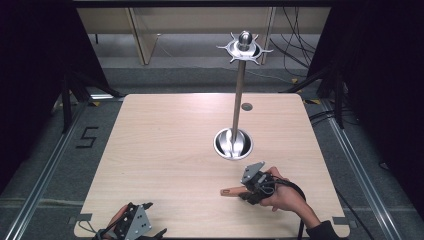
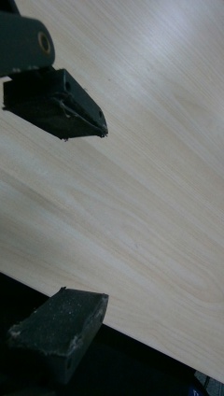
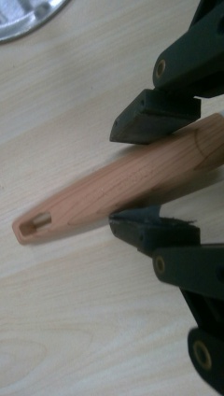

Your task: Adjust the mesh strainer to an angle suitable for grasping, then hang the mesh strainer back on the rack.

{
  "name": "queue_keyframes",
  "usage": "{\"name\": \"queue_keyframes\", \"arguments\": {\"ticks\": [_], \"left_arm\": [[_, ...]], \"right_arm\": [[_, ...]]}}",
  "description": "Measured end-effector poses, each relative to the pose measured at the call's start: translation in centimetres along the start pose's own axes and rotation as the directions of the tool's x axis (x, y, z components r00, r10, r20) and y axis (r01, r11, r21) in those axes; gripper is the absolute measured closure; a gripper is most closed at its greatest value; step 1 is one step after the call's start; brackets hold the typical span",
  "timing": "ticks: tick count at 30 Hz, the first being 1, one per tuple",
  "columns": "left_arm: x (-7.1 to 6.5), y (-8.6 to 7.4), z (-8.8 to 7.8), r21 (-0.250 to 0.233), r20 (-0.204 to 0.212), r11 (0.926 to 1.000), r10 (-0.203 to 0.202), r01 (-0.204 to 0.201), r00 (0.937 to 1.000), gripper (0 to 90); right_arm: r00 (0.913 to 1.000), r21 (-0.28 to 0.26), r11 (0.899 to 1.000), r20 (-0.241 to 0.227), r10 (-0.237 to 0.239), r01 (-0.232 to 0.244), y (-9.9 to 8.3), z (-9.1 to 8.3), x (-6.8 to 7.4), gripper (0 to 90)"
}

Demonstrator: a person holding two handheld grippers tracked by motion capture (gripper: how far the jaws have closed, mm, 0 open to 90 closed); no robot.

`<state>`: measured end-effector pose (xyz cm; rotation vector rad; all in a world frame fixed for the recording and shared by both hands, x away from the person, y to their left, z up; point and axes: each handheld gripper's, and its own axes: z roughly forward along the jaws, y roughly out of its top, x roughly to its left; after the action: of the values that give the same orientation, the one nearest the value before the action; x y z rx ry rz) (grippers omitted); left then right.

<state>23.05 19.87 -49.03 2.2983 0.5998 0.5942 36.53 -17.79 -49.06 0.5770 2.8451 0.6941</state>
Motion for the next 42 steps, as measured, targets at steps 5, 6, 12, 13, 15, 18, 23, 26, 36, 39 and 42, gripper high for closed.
{"name": "queue_keyframes", "arguments": {"ticks": [5, 6, 12, 13, 15, 18, 23, 26, 36, 39, 42], "left_arm": [[0.1, 0.1, 0.0, -0.002, 0.004, 0.9998, 0.019, -0.019, 0.9998, 15.4], [0.2, 0.1, 0.0, -0.001, 0.006, 0.9998, 0.020, -0.020, 0.9998, 15.4], [0.2, 0.1, 0.1, -0.001, -0.006, 0.9999, 0.013, -0.013, 0.9999, 15.4], [0.2, 0.1, 0.1, -0.001, -0.005, 1.0000, 0.008, -0.008, 1.0000, 15.4], [0.2, 0.1, 0.1, -0.004, -0.004, 1.0000, 0.005, -0.005, 1.0000, 15.4], [0.3, 0.2, 0.2, -0.003, 0.000, 1.0000, 0.001, -0.001, 1.0000, 15.4], [0.3, 0.1, 0.2, -0.001, -0.004, 1.0000, -0.003, 0.003, 1.0000, 15.3], [0.2, 0.1, 0.0, -0.010, -0.004, 1.0000, -0.003, 0.003, 1.0000, 15.3], [0.1, 0.0, -0.2, -0.024, -0.003, 0.9997, 0.002, -0.002, 1.0000, 15.3], [0.1, 0.0, -0.2, -0.018, -0.003, 0.9998, 0.007, -0.007, 1.0000, 15.4], [0.0, -0.1, -0.2, -0.022, -0.001, 0.9997, 0.006, -0.006, 1.0000, 15.4]], "right_arm": [[0.9987, 0.029, 0.999, -0.037, -0.035, 0.036, 0.5, -0.1, 0.0, 60.7], [0.9986, 0.033, 0.998, -0.031, -0.043, 0.044, 0.6, -0.1, 0.0, 61.7], [0.9972, 0.057, 0.996, -0.045, -0.059, 0.062, 1.0, -0.1, 0.0, 66.7], [0.9969, 0.064, 0.996, -0.054, -0.057, 0.060, 1.0, -0.1, 0.1, 67.7], [0.9968, 0.070, 0.996, -0.057, -0.056, 0.060, 1.0, -0.2, 0.1, 68.2], [0.9967, 0.075, 0.996, -0.067, -0.046, 0.051, 0.9, -0.2, 0.2, 68.3], [0.9979, 0.064, 0.997, -0.056, -0.032, 0.036, 0.9, -0.4, 0.1, 68.3], [0.9990, 0.030, 0.999, -0.043, -0.011, 0.013, 0.8, -0.9, -0.2, 68.4], [0.9947, -0.151, 0.983, -0.034, 0.097, -0.101, 0.5, -2.8, -1.4, 68.5], [0.9922, -0.203, 0.972, -0.066, 0.106, -0.117, 0.5, -3.2, -1.6, 68.5], [0.9895, -0.241, 0.962, -0.091, 0.112, -0.131, 0.5, -3.8, -1.8, 68.5]]}}
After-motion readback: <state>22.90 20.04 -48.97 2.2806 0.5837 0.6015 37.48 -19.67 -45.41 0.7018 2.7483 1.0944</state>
